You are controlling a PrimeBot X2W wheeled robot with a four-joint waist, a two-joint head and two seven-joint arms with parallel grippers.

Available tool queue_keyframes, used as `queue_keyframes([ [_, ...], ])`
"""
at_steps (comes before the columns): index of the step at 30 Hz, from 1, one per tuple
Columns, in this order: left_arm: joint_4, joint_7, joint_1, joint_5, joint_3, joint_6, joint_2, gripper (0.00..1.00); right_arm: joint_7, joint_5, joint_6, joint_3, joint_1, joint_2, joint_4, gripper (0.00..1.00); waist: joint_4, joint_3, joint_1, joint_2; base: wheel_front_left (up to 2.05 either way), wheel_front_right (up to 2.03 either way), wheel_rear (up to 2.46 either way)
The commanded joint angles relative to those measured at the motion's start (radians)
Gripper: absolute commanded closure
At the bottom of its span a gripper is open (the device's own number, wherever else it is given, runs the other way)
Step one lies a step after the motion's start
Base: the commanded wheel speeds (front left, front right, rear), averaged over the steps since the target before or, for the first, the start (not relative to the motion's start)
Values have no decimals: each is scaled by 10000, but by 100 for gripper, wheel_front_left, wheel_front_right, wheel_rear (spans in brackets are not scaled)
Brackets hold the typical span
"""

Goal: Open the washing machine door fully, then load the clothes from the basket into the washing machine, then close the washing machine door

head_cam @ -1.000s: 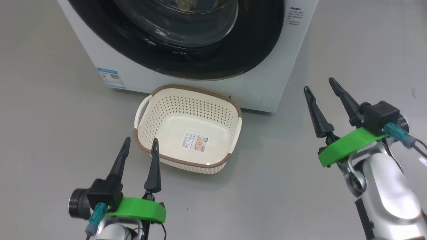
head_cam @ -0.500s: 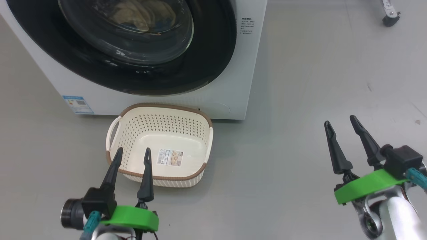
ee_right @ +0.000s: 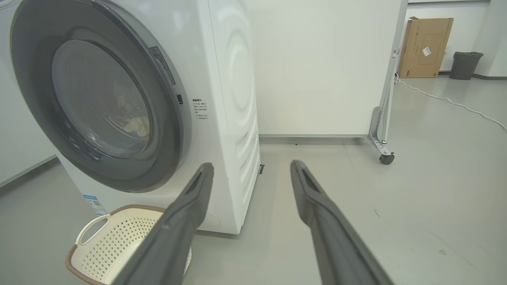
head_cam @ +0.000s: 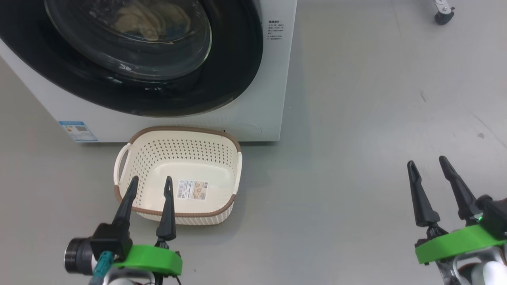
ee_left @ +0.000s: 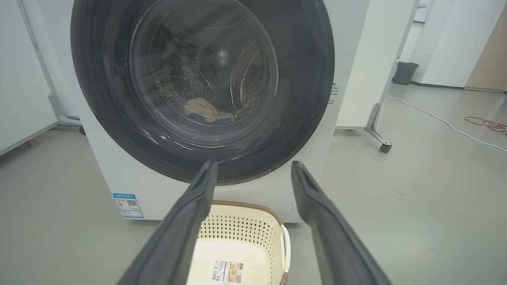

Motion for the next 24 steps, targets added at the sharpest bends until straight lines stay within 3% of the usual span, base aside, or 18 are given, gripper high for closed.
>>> queue_keyframes([
  [1,-392,-14,-113,9,328,83,203,0,30,61,-4,135,-130,-48,-487,0,2,-14,0,-1,0,0,0],
  [24,-451,-60,-162,-29,114,193,249,0,187,142,-4,-199,64,-47,-742,0,111,101,0,-1,0,0,0],
])
